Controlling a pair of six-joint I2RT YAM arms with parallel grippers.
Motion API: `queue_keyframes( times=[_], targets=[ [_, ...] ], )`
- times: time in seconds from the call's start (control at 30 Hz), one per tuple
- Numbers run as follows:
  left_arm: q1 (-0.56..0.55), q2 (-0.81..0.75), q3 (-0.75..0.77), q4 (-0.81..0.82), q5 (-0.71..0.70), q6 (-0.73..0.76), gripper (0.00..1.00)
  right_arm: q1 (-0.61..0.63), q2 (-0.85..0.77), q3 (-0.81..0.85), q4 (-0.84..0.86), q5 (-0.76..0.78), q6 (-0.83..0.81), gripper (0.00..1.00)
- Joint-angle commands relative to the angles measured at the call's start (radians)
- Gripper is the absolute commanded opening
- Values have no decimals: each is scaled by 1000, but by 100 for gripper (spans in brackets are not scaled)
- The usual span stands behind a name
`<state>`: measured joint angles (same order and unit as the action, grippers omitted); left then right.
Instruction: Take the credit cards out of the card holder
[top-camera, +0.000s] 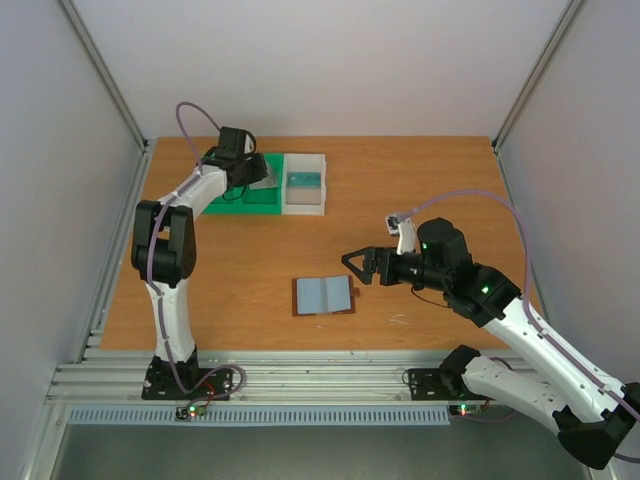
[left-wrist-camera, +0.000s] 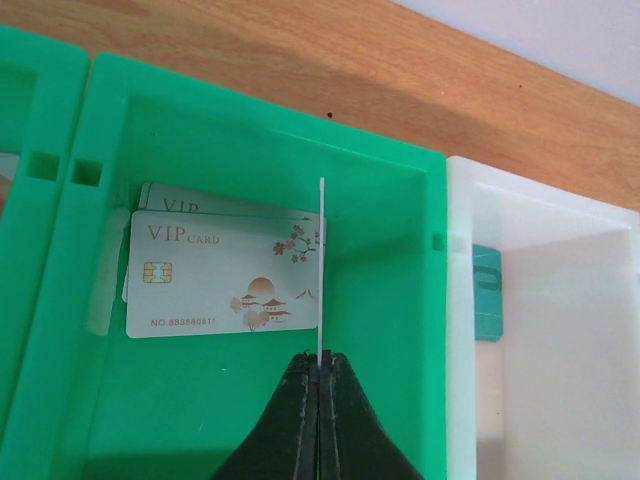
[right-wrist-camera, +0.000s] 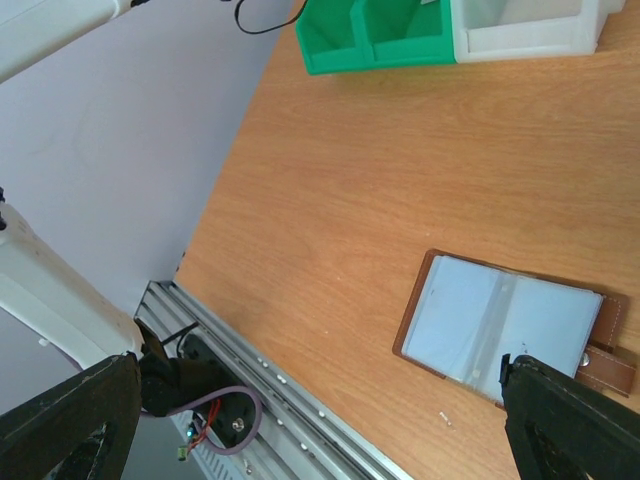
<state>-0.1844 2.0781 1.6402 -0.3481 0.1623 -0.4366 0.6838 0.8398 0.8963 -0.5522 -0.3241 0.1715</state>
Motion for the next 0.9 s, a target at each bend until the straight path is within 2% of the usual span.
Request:
queue_keyframes(
  times=[0.0, 0.5, 0.67, 0.87],
  targets=[
    [5, 32, 37, 15, -18, 14, 0, 0, 11, 37, -15, 20, 3, 98],
    [10, 96, 78, 17, -16, 11, 1, -1, 42, 49, -23, 29, 9, 99],
    [12, 110, 92, 5, -24, 19, 7, 0, 48, 49, -24, 30, 14, 98],
    [13, 125, 110, -3, -31, 29, 10, 0, 49, 46, -26, 37, 19, 99]
  ],
)
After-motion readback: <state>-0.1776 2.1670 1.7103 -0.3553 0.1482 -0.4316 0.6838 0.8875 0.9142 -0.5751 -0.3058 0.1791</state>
